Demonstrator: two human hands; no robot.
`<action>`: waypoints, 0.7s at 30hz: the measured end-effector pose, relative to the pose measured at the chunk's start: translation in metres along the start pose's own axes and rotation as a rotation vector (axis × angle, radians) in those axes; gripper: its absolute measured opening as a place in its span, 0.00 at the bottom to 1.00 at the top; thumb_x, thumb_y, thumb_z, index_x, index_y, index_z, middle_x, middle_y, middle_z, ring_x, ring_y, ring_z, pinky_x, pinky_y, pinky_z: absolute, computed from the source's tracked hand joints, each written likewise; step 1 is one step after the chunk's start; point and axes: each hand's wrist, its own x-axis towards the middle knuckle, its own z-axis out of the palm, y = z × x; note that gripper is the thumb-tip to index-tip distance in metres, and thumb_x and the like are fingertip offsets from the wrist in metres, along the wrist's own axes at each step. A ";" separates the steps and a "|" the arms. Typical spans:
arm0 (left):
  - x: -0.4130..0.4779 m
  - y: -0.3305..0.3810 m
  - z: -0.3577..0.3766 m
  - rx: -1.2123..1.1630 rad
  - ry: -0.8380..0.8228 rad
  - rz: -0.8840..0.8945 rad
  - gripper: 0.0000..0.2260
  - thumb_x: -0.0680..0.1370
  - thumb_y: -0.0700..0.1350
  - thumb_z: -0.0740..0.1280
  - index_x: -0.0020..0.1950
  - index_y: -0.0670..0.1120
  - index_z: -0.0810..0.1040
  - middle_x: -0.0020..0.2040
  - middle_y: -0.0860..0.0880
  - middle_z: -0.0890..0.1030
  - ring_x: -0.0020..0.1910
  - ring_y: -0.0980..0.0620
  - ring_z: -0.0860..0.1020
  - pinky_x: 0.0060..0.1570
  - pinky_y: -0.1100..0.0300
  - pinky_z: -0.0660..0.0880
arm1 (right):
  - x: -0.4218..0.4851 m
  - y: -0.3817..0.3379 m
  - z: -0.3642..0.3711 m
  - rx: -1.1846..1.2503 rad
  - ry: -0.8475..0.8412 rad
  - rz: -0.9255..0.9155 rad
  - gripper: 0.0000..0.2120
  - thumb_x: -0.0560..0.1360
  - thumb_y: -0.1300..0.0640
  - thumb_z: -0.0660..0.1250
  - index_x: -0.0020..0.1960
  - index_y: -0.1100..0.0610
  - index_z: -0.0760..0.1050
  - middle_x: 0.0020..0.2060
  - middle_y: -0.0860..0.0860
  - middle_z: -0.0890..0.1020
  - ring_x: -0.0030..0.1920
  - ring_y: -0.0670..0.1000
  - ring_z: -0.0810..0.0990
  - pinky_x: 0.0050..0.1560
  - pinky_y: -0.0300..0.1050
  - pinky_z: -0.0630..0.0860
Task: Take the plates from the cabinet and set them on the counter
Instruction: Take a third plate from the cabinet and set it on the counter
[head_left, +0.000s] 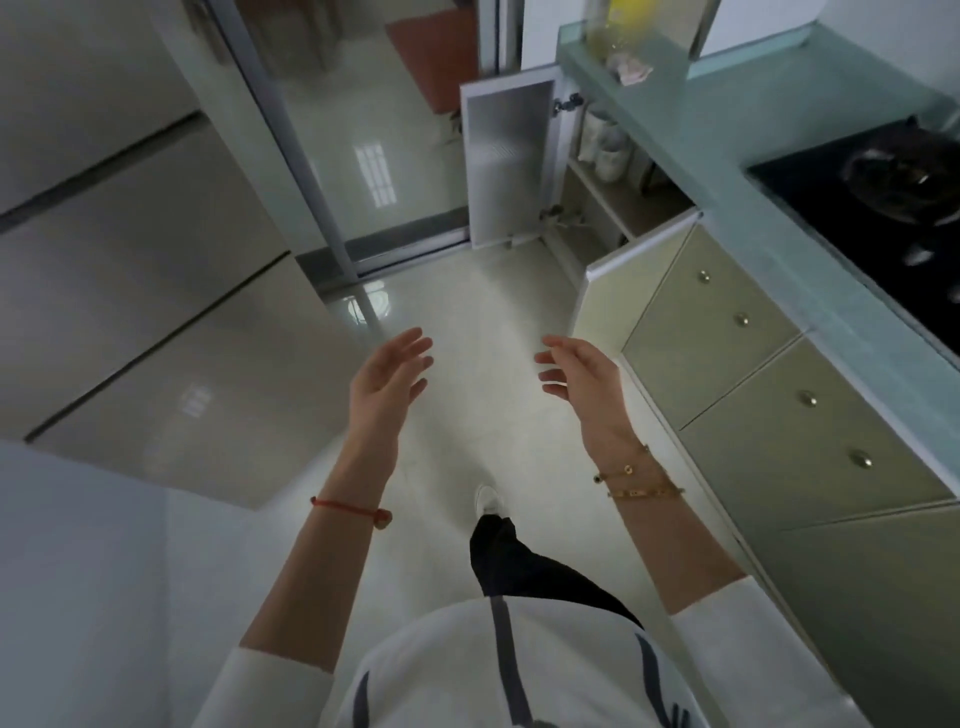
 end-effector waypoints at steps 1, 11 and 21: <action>0.015 0.007 0.000 -0.004 0.012 0.005 0.14 0.81 0.36 0.63 0.66 0.45 0.77 0.63 0.45 0.81 0.63 0.47 0.79 0.68 0.48 0.73 | 0.017 -0.006 0.008 -0.007 -0.010 -0.008 0.11 0.80 0.62 0.61 0.57 0.60 0.79 0.48 0.55 0.83 0.43 0.51 0.79 0.46 0.42 0.77; 0.168 0.074 0.011 -0.016 0.067 0.061 0.16 0.81 0.36 0.62 0.69 0.42 0.74 0.65 0.44 0.79 0.65 0.46 0.78 0.69 0.47 0.72 | 0.179 -0.070 0.085 -0.073 -0.106 -0.035 0.10 0.80 0.58 0.60 0.55 0.55 0.79 0.49 0.53 0.83 0.46 0.50 0.81 0.49 0.43 0.79; 0.324 0.102 0.035 -0.019 0.037 0.026 0.15 0.81 0.35 0.63 0.68 0.41 0.75 0.64 0.44 0.80 0.64 0.45 0.78 0.69 0.47 0.72 | 0.305 -0.091 0.128 -0.078 -0.054 0.001 0.10 0.81 0.59 0.60 0.57 0.57 0.79 0.49 0.52 0.83 0.45 0.49 0.80 0.47 0.41 0.78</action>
